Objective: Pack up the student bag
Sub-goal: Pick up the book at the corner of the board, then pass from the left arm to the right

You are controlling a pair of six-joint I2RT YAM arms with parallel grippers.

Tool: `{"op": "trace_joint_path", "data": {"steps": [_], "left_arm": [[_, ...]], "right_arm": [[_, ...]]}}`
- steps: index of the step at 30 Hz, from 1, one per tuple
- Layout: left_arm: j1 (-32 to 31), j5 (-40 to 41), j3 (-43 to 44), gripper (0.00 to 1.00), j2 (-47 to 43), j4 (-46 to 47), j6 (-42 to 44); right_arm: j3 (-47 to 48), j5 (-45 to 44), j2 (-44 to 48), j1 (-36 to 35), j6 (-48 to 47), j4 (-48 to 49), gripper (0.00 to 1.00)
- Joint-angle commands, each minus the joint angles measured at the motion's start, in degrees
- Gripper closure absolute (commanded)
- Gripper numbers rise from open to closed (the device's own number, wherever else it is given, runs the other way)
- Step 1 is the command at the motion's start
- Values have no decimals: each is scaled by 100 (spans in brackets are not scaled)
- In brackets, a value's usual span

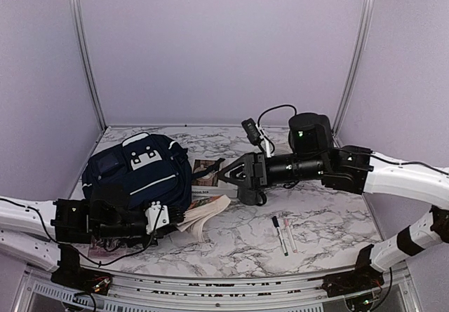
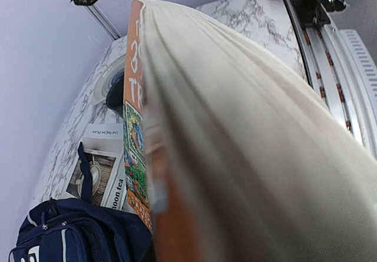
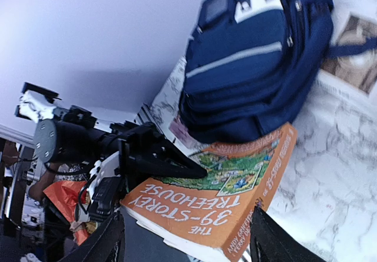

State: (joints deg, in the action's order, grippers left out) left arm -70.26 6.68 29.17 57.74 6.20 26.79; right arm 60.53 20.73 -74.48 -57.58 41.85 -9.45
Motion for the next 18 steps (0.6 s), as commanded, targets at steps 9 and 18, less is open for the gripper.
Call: {"op": "trace_joint_path", "data": {"steps": [9,18], "left_arm": [[261,-1667,359,100,-1097,-144,-640],[258,-2240,708,100,-988,-627,-449]], "right_arm": [[840,-1447,697,-2343,-7790,-1904,17],[1428,-2957,-149,-2595,-9278,-2304,10]]}}
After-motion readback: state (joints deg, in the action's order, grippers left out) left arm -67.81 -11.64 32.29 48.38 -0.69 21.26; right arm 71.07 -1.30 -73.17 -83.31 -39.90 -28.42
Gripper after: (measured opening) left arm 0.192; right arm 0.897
